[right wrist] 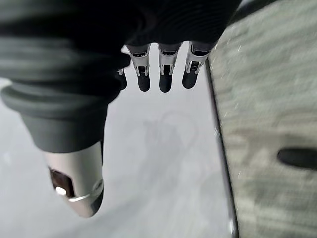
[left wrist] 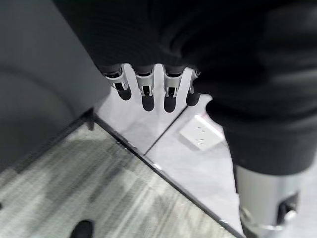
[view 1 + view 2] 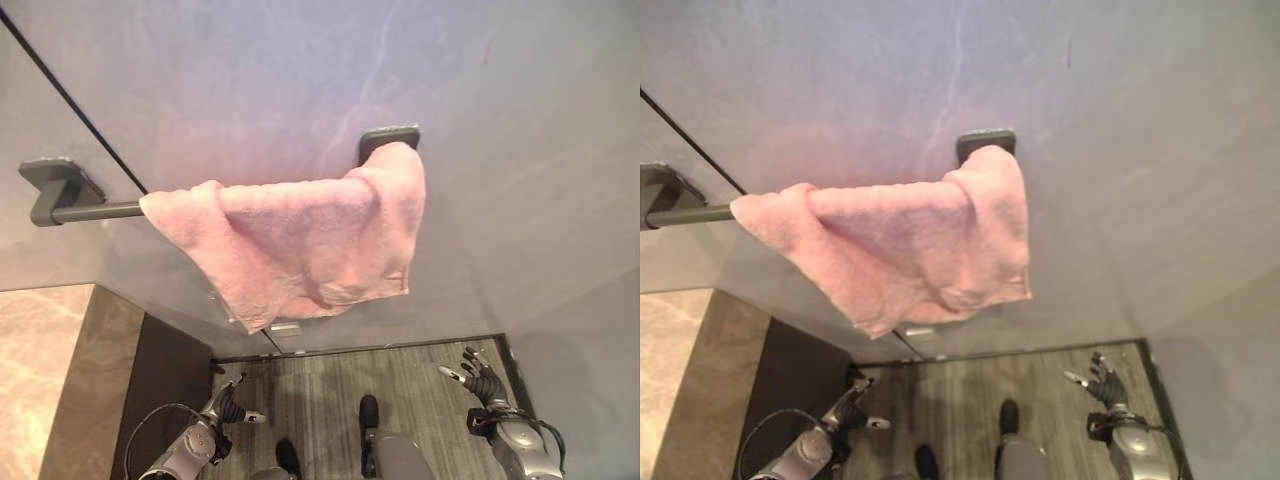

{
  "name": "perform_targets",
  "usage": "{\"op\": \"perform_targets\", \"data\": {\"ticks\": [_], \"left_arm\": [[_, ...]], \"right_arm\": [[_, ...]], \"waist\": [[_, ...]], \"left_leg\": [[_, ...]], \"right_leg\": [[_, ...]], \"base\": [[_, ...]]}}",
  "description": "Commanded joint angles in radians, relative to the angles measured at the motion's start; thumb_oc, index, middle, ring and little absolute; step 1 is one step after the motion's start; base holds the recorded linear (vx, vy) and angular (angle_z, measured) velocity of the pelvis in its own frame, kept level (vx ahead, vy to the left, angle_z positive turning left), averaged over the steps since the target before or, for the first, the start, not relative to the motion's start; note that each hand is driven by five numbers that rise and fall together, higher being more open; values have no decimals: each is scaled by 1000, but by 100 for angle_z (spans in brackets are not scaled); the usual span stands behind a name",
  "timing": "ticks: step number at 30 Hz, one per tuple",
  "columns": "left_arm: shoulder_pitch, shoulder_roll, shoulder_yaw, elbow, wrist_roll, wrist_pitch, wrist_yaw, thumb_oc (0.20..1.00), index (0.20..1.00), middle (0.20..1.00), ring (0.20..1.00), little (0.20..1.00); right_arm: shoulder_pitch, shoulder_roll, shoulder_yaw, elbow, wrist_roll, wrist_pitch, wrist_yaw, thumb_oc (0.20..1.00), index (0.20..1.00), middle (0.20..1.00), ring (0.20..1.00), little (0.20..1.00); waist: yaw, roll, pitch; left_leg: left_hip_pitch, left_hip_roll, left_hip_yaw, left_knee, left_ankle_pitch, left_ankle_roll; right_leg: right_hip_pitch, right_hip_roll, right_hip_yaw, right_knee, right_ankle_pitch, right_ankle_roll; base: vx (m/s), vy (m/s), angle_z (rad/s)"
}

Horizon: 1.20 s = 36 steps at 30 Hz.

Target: Put brush and paste in cup on sink, flatten towel.

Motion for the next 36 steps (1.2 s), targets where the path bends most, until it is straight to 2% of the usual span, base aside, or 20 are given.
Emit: {"op": "perform_targets", "data": {"ticks": [1,2,3,4,5,6,8,10,12,13,16,18,20,25,28,30,31,33,34,36], "left_arm": [[14,84,44,-78,13,-50,13,1000,1000,1000,1000,1000],[21,97,54,-93,8,-54,13,1000,1000,1000,1000,1000],[50,133,82,-149,-8,-58,6,1000,1000,1000,1000,1000],[51,135,83,-151,-9,-57,6,1000,1000,1000,1000,1000],[86,149,105,-180,-16,-57,-4,1000,1000,1000,1000,1000],[102,166,117,-193,-2,-64,0,1000,1000,1000,1000,1000],[119,175,123,-195,13,-72,-2,1000,1000,1000,1000,1000],[162,187,154,-243,-2,-83,-14,1000,1000,1000,1000,1000],[211,214,172,-306,-26,-105,-33,1000,1000,1000,1000,1000],[237,254,175,-358,-26,-121,-53,1000,1000,1000,1000,1000],[268,287,191,-411,-48,-131,-68,1000,1000,1000,1000,1000],[310,330,208,-483,-106,-152,-105,1000,1000,1000,1000,1000],[325,349,208,-522,-116,-156,-116,1000,1000,1000,1000,1000],[384,461,230,-707,-197,-198,-170,1000,1000,1000,1000,1000],[379,501,231,-772,-230,-211,-184,1000,1000,1000,1000,1000],[393,558,272,-866,-281,-222,-190,1000,1000,1000,1000,1000],[397,559,276,-870,-283,-221,-191,1000,1000,1000,1000,1000],[416,595,324,-933,-306,-233,-184,1000,1000,1000,1000,1000],[412,604,356,-969,-354,-240,-181,1000,1000,1000,1000,1000],[418,607,373,-986,-373,-239,-185,1000,1000,1000,1000,1000]], "right_arm": [[-47,18,7,-70,1,-71,-12,1000,1000,1000,1000,1000],[-47,19,6,-86,3,-74,-15,1000,1000,1000,1000,1000],[-44,12,6,-123,5,-82,-13,1000,1000,1000,1000,1000],[-43,13,7,-123,5,-82,-13,1000,1000,1000,1000,1000],[-38,10,9,-140,-8,-81,-11,1000,1000,1000,1000,1000],[-36,5,4,-158,-21,-82,-9,1000,1000,1000,1000,1000],[-16,-21,-8,-187,-58,-88,-8,1000,1000,1000,1000,1000],[13,-60,-23,-235,-67,-96,12,1000,1000,1000,1000,1000],[63,-85,-57,-275,-14,-109,45,1000,1000,1000,1000,1000],[87,-108,-64,-300,32,-115,85,1000,1000,1000,1000,1000],[114,-136,-67,-332,86,-114,127,1000,1000,1000,1000,1000],[132,-193,-67,-377,158,-104,185,1000,1000,1000,1000,1000],[137,-206,-69,-384,177,-101,197,1000,1000,1000,1000,1000],[125,-305,-40,-471,279,-84,273,1000,1000,1000,1000,1000],[113,-339,-19,-508,303,-80,289,1000,1000,1000,1000,1000],[98,-371,-9,-541,337,-77,299,1000,1000,1000,1000,1000],[97,-370,-8,-541,337,-77,299,1000,1000,1000,1000,1000],[85,-393,-8,-562,318,-83,288,1000,1000,1000,1000,1000],[72,-432,-6,-590,272,-87,269,1000,1000,1000,1000,1000],[75,-440,-5,-614,264,-85,267,1000,1000,1000,1000,1000]], "waist": [[10,-39,-8],[17,-35,-9],[54,-39,-9],[53,-40,-10],[75,-50,-19],[77,-59,-30],[81,-73,-37],[94,-83,-49],[96,-89,-63],[104,-92,-64],[109,-94,-67],[121,-92,-69],[121,-91,-69],[144,-85,-76],[155,-83,-77],[168,-79,-79],[167,-79,-79],[173,-78,-78],[178,-78,-79],[177,-79,-80]], "left_leg": [[-61,14,-36,106,-21,-10],[-67,26,-35,109,-18,-10],[-71,41,-10,110,-9,-10],[-73,40,-10,109,-6,-10],[-62,46,18,88,-4,-18],[-62,51,20,74,9,-22],[-63,58,12,66,24,-26],[-52,66,13,42,35,-34],[-50,66,0,8,59,-42],[-49,68,-14,-5,69,-48],[-51,69,-31,-13,77,-54],[-51,72,-45,-23,87,-60],[-49,72,-51,-26,89,-62],[-48,74,-70,-36,101,-71],[-52,73,-78,-40,105,-74],[-55,71,-88,-45,109,-75],[-55,71,-89,-44,109,-75],[-60,68,-100,-46,113,-77],[-64,64,-106,-47,114,-79],[-66,63,-110,-47,114,-78]], "right_leg": [[65,-149,98,3,85,151],[62,-152,106,-1,88,150],[97,-141,6,20,29,136],[95,-141,6,19,31,135],[121,-166,-92,-13,40,143],[122,-166,-100,-24,48,150],[123,-145,-59,-35,45,148],[146,-146,-79,-55,51,152],[154,-141,-87,-80,46,151],[165,-140,-108,-97,40,152],[187,-142,-137,-122,39,154],[204,-141,-159,-136,31,156],[210,-140,-165,-137,28,156],[228,-141,-191,-139,19,158],[232,-144,-199,-139,19,160],[239,-149,-216,-139,20,162],[239,-149,-216,-139,20,162],[243,-153,-227,-139,21,163],[245,-157,-234,-139,25,164],[247,-158,-240,-139,25,165]], "base": [[-61,16,-28],[-108,57,-8],[-114,55,-3],[-116,39,-17],[-21,-73,-38],[-26,-92,-45],[-5,-87,-33],[26,-91,-11],[18,-70,2],[-4,-46,18],[-3,-63,28],[25,-62,33],[25,-34,28],[17,-22,11],[5,-10,8],[13,-7,18],[14,-12,24],[0,-6,15],[2,6,15],[8,6,20]]}}
